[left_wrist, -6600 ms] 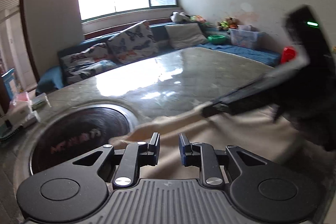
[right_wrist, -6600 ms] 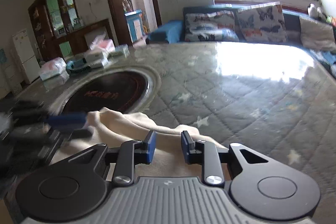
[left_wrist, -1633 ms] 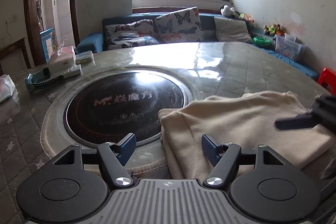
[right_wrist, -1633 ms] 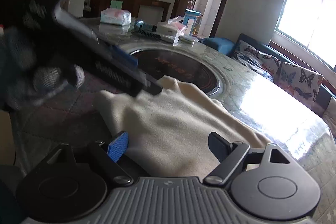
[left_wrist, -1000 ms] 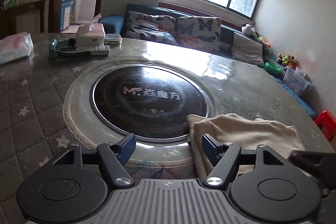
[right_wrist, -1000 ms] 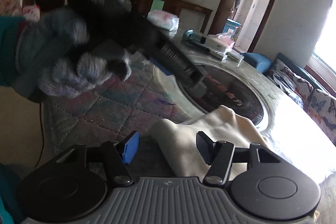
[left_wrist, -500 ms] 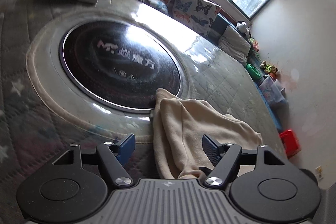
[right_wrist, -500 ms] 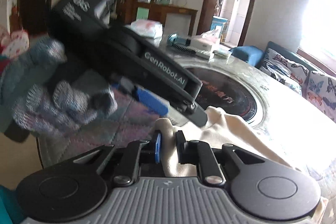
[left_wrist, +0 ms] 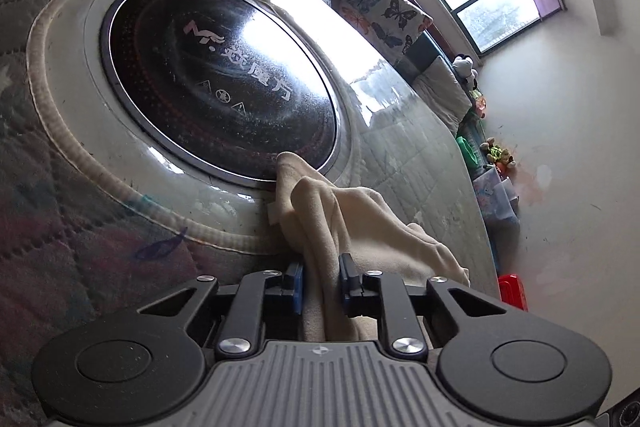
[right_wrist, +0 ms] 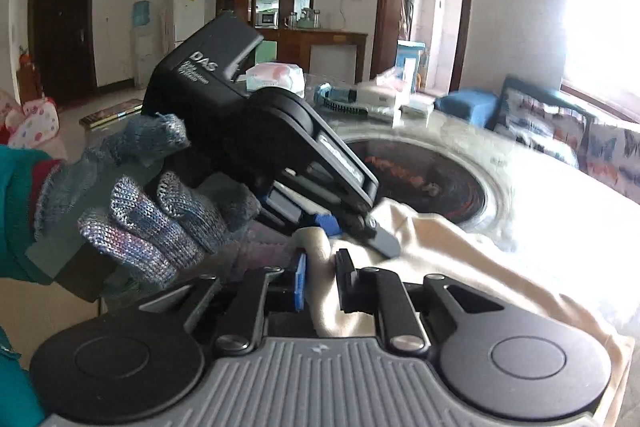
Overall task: Fold clothes
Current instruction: 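Grasp the sweatshirt edge with the right gripper while the left gripper grasps it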
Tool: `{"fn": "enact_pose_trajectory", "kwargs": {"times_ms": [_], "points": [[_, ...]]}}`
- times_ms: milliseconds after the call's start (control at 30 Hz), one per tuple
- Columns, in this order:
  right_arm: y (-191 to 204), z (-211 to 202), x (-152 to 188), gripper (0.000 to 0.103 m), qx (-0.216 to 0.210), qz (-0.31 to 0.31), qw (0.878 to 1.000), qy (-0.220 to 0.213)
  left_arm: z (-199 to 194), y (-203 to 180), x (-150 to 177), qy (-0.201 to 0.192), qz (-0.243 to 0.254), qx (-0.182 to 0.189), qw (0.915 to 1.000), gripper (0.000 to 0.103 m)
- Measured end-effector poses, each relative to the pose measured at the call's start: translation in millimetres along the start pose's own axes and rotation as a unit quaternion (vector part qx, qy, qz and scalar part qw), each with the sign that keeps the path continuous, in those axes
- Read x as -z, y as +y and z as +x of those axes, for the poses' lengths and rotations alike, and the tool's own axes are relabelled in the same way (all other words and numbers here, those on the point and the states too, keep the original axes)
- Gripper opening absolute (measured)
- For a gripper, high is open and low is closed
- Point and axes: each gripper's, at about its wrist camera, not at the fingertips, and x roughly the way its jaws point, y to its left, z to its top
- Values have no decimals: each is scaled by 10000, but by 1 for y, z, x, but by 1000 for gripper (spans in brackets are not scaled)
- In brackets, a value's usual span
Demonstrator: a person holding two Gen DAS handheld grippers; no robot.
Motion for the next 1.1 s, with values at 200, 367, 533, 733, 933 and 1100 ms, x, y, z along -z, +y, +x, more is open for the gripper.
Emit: {"fn": "enact_pose_trajectory", "kwargs": {"times_ms": [200,367,533,733,933,1100], "points": [[-32,-33,16,25,543,655,9963,-147,-2,-3,0,-40,121,-71,9999,19],[-92,-53,38,37,1727,1461,9740,-98,-3,-9,3,-89,308,-197,9993,19],[-145,-56,64,42,2360,2214,9462,-4,-2,-13,3,-101,411,-293,9987,19],[-176,-55,87,44,2224,2930,9299,-94,1,-28,6,-185,715,-445,9963,19],[-168,-58,82,11,2067,2897,9341,-284,-7,-56,6,-398,1308,-488,9894,16],[-165,-89,73,10,2227,2772,9322,-676,-1,-95,4,-464,1836,-346,9813,15]]}}
